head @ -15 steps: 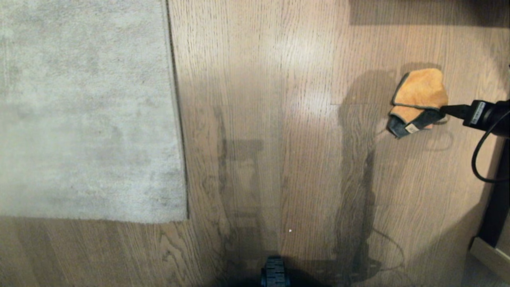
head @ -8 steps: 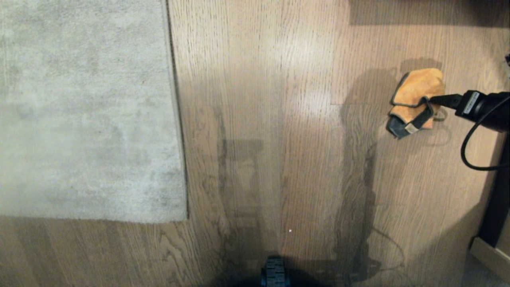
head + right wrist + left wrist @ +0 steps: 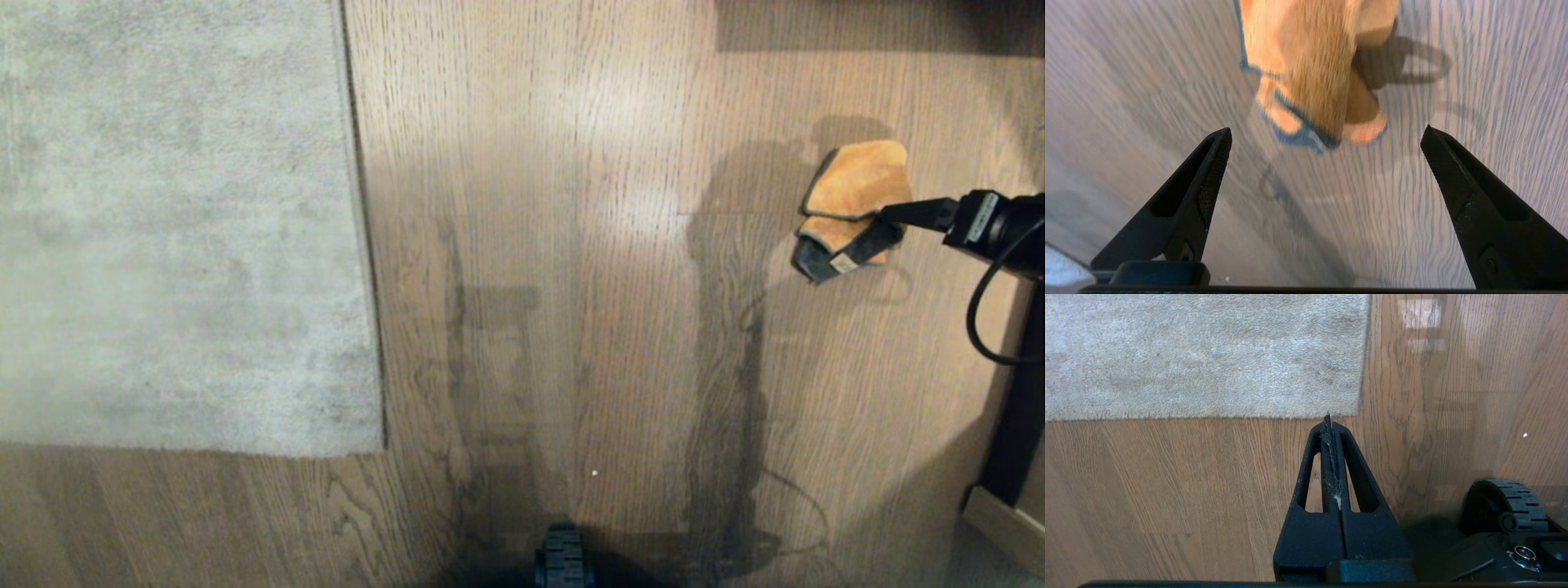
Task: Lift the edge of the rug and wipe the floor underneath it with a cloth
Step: Pick up the rag
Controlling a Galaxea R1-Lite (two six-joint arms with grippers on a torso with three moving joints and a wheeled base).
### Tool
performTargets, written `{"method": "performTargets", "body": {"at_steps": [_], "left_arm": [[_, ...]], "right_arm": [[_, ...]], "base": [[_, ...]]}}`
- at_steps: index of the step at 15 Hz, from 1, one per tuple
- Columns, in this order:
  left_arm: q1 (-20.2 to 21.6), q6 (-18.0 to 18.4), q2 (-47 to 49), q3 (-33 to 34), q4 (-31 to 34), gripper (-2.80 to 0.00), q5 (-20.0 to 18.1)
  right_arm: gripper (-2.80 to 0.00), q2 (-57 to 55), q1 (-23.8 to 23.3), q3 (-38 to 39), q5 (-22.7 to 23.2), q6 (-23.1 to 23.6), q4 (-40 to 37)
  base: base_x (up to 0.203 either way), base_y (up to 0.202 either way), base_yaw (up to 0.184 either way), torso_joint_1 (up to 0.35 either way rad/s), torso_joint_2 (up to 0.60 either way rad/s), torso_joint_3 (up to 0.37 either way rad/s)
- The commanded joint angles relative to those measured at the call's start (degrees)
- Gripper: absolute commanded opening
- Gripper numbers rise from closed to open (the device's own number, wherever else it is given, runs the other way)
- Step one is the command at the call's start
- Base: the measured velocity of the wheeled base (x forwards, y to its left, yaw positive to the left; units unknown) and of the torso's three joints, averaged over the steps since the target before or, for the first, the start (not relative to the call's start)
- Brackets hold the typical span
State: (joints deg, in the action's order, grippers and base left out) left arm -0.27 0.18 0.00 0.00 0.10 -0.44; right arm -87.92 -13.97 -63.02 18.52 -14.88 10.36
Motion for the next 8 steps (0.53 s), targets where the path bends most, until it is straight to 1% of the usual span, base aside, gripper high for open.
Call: {"method": "performTargets", "body": {"at_steps": [1,5,8], "left_arm": [[0.00,-0.01,0.00,0.00,-0.01,-2.80,0.00],[0.00,-0.01,0.00,0.00,-0.01,-2.80,0.00],[0.00,-0.01,0.00,0.00,-0.01,-2.80,0.00]], "right_arm": [[0.00,1.21,0.21,2.24,0.04,0.38,0.73],[0.00,-1.17,0.48,4.08,0.03,0.09,4.97],[0.00,-4.87,0.86,3.91,-0.16,0.02,9.90]], "base": [[0.000,0.000,0.000,0.000,0.00,0.000],[0.000,0.000,0.000,0.000,0.00,0.000],[0.000,0.000,0.000,0.000,0.00,0.000]]}}
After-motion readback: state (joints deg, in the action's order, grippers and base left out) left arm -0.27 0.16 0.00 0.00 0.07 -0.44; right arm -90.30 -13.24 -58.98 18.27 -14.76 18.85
